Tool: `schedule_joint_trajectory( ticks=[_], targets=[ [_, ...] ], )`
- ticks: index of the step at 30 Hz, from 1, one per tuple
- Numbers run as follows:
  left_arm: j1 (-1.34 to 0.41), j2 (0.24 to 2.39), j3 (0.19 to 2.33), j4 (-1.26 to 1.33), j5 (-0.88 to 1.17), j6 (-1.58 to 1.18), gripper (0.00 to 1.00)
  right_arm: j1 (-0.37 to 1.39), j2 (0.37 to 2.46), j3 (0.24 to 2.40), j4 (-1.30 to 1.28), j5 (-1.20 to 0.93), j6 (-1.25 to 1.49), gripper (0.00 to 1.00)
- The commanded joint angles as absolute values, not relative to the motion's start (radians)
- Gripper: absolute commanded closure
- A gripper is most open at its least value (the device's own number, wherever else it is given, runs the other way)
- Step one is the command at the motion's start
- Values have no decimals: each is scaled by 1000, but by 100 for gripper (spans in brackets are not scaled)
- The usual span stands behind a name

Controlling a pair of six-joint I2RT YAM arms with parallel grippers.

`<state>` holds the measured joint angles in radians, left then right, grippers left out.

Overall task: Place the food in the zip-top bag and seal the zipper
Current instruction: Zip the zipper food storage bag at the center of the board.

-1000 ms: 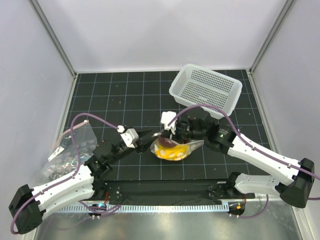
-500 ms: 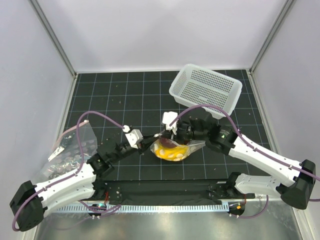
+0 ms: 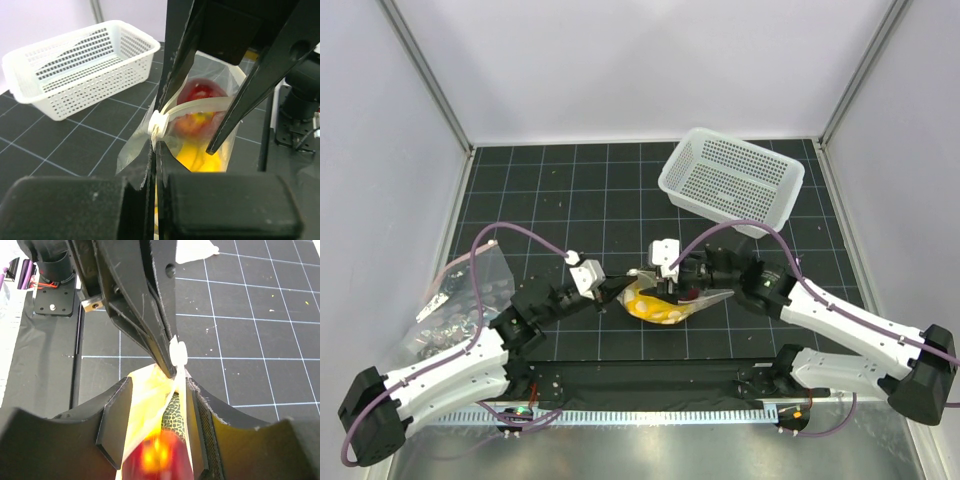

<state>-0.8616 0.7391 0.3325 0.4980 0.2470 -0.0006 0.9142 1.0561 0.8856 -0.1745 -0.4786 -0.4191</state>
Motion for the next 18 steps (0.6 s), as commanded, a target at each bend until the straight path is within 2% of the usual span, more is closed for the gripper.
schedule_joint_trajectory(
  ticks=[1, 8, 11, 14, 15, 18],
  targets=[
    [-857, 735, 387, 529, 311, -15, 100, 925, 1008, 853, -32, -508, -454, 48],
    [-857, 804, 423, 499, 380, -5, 100, 927, 1012, 851, -20, -505, -445, 48],
    [-857, 819, 439, 483, 388, -5, 100, 928, 1008, 850, -18, -506, -445, 51],
    [-857, 805, 431, 485, 374, -5, 100, 927, 1006, 851, -20, -506, -439, 62],
    [-857, 802, 430, 486, 371, -5, 100, 927, 1005, 853, -20, -505, -439, 70],
    [-857, 793, 423, 485, 342, -5, 100, 927, 1009, 859, -28, -502, -431, 82]
  ],
)
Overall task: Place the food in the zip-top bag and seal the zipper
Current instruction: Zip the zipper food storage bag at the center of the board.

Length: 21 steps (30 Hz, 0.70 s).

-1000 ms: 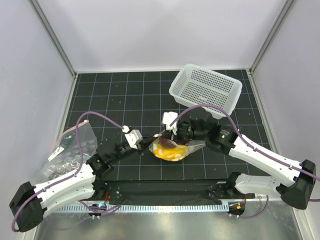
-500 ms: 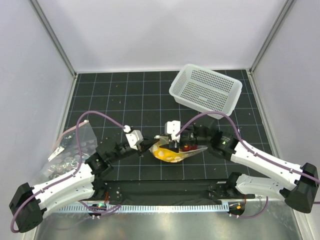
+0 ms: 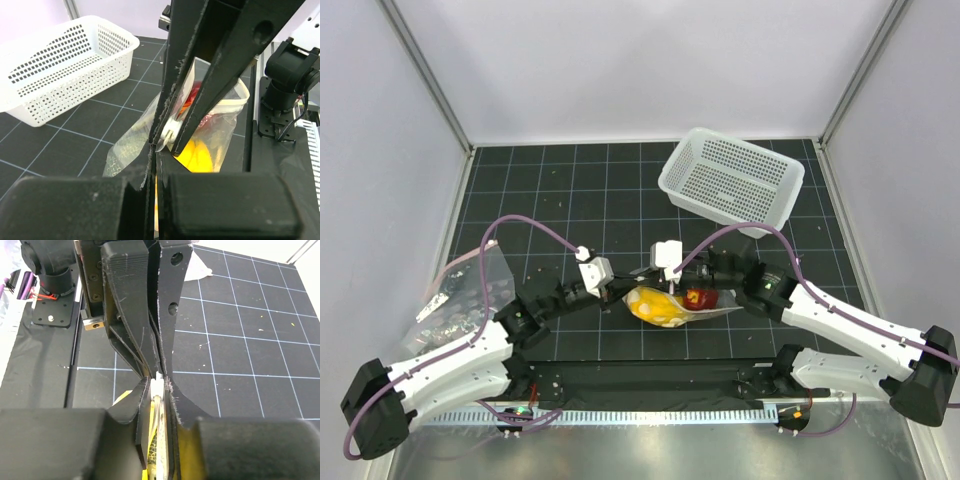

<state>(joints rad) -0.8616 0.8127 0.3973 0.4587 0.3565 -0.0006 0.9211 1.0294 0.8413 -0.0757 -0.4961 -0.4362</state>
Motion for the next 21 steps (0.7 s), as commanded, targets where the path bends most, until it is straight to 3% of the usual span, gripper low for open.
schedule_joint_trajectory(
  ticks=[1, 2, 10, 21],
  targets=[
    [-857, 793, 425, 482, 331, -5, 100, 927, 1009, 862, -29, -502, -431, 88],
    [-857, 792, 425, 480, 309, -5, 100, 927, 1011, 864, -31, -499, -426, 99],
    [-851, 772, 428, 430, 127, -28, 100, 927, 1064, 931, -106, -445, -391, 99],
    [-804, 703, 382, 459, 55, -81, 100, 925, 1138, 997, -187, -365, -367, 99]
  ],
)
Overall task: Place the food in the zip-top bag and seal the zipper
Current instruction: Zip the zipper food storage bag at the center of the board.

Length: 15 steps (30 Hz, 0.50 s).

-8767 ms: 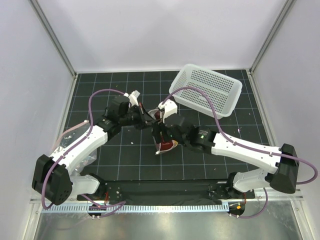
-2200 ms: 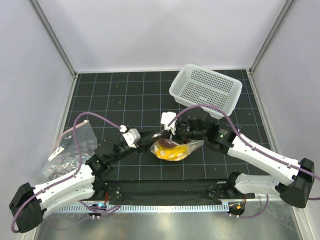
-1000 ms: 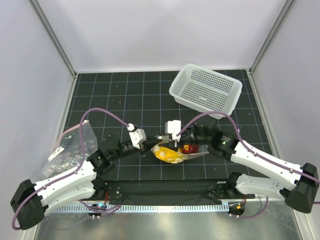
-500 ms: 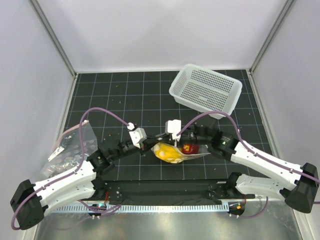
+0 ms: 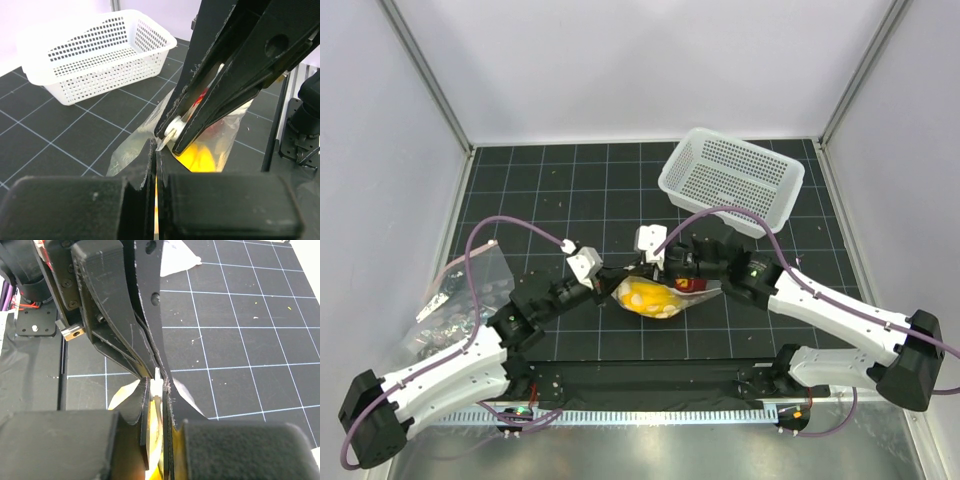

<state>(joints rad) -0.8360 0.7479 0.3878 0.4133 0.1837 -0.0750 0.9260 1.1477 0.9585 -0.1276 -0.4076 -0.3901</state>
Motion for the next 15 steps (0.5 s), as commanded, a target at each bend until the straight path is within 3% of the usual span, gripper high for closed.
schedule_joint_trajectory(
  ticks=[1, 15],
  targets=[
    [-802, 689, 379, 459, 35, -81, 100, 923, 1140, 999, -187, -359, -362, 99],
    [-769, 663, 359, 434, -115, -130, 100, 900, 1242, 1057, -261, -337, -350, 99]
  ],
)
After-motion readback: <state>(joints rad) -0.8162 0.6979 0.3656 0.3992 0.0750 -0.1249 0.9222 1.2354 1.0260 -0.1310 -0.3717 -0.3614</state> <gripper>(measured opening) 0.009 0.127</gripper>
